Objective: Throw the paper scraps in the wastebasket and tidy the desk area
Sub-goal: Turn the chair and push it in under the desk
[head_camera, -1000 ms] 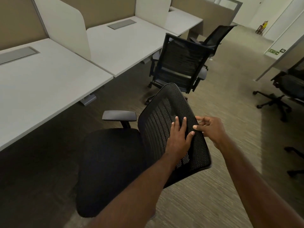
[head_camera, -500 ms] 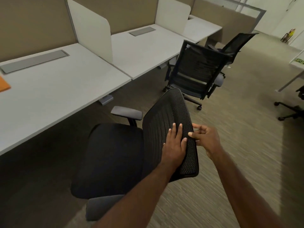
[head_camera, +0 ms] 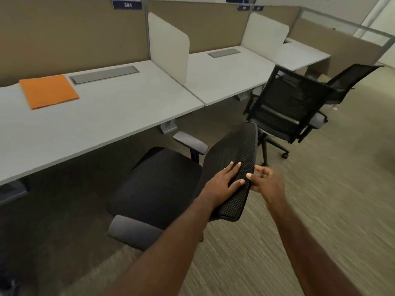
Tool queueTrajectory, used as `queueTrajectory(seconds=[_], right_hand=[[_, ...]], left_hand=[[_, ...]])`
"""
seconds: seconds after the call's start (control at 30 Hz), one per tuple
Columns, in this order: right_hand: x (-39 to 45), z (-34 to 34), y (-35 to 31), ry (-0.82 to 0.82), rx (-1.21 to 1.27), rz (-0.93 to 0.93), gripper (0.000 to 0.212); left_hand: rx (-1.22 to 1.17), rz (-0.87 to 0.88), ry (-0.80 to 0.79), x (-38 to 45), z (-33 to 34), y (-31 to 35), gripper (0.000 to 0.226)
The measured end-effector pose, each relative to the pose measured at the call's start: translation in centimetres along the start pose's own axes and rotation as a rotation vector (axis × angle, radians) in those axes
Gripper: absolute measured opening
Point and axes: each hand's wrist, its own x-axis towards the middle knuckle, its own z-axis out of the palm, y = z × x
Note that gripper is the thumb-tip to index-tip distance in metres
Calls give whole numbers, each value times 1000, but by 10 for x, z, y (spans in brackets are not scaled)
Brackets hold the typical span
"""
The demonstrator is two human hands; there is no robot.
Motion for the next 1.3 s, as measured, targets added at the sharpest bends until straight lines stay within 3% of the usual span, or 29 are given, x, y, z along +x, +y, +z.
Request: queueTrajectory(seconds=[0.1, 0.23, 0.4, 0.47, 0.6, 0.77, 0.87, 1.0, 1.2, 1.3], right_hand=[[-7, 0, 3, -48, 32, 17, 42], [-9, 0, 3, -82, -144, -80, 35], [10, -17, -10, -70, -837, -441, 13], [24, -26, -17, -120, -948, -527, 9], [69, -43, -25, -353, -1093, -841, 35], [131, -43, -37, -691, -1393, -1171, 73], [160, -28, -39, -822, -1438, -1293, 78], [185, -6, -41, -948, -1452, -1392, 73], [195, 28, -45, -1031, -1283, -1391, 49], [192, 43, -49, -1004, -1259, -1443, 46]], left_hand=[[49, -24, -54, -9, -14, 0, 63], [85, -65, -82, -20, -23, 3, 62], [100, -97, -49, -27, -21, 15, 61], [122, -97, -37, -26, -20, 17, 61], [158, -142, 19, -16, -15, 26, 63], [322, -316, 99, 12, 2, 52, 91], [369, -456, 202, 34, 23, 71, 97], [401, -586, 221, 56, 33, 78, 93], [363, -689, 353, 54, 23, 62, 52], [389, -675, 374, 49, 13, 51, 50]])
